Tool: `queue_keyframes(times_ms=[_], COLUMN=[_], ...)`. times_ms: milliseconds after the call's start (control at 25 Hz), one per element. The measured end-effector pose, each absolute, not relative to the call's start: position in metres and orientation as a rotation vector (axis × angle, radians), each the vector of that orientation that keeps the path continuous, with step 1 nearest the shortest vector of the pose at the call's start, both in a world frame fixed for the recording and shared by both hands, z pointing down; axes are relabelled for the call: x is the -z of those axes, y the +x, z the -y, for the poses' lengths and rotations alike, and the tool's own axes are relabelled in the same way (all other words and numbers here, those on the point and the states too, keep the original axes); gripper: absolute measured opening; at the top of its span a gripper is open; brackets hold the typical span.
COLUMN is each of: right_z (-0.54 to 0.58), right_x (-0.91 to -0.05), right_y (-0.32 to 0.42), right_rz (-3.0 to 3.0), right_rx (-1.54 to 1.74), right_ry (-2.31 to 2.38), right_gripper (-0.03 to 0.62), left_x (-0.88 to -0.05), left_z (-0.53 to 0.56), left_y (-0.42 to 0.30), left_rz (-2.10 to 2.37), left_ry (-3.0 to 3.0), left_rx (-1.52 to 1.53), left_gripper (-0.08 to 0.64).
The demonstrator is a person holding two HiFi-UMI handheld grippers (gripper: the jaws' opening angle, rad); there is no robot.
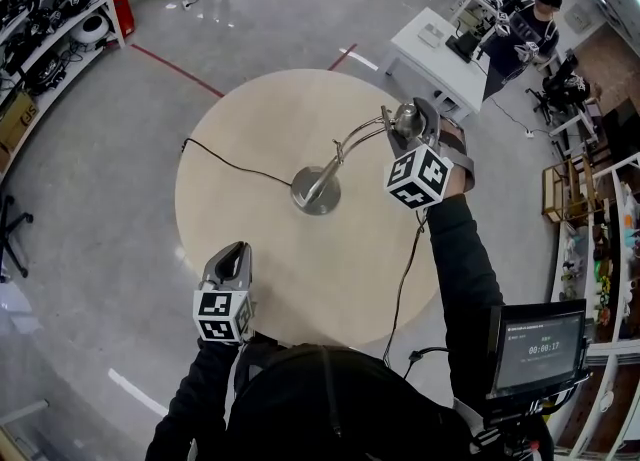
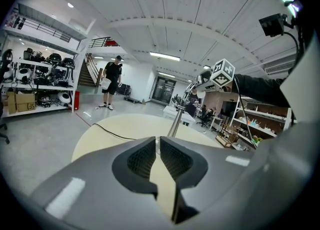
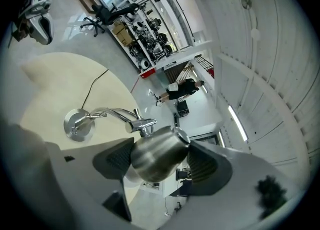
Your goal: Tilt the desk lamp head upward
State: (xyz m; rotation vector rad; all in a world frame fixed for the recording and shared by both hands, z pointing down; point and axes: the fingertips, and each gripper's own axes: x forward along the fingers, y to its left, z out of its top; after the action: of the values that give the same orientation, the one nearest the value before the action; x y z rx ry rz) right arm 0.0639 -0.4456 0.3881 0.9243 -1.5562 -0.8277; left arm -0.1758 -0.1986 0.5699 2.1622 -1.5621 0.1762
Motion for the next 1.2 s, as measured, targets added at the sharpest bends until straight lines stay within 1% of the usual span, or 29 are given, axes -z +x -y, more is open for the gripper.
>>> queue_keyframes(times_ms=[480, 640, 840, 1000, 1120, 1200], right_z=[0.446, 0.450, 0.448, 0.465, 0.476, 0.467], right_x=[-0.383, -0.382, -0.382, -0.392, -0.398, -0.396], right_y=[0.052, 0.056, 0.047, 0.044, 0.045, 0.044], right_rz=[1.456, 1.471, 1.486, 1.501, 1.510, 1.516], right_rx=[0.915, 0.894, 0.897, 0.902, 0.906, 0.912], right_ry=[0.859, 0.877, 0.876, 0.871, 0.868, 0.865], right_gripper=[0.344, 0.343, 0.344, 0.344, 0.344, 0.344], left_x=[-0.569, -0.555, -0.541, -0.568, -0.581, -0.582], left_z=[0.210, 0.259, 0.319, 0.372, 0.407, 0.410], left_y=[-0.161, -0.130, -0.095, -0.065, -0.038, -0.021], left_rz=[1.545, 1.498, 1.431, 1.336, 1.265, 1.219], left_ry=[2.215, 2.395, 2.550, 2.599, 2.628, 2.662], left_rx=[-0.189, -0.278, -0.314, -0.352, -0.353, -0.367], left_gripper=[0.032, 0.034, 0.043, 0.074, 0.075, 0.075])
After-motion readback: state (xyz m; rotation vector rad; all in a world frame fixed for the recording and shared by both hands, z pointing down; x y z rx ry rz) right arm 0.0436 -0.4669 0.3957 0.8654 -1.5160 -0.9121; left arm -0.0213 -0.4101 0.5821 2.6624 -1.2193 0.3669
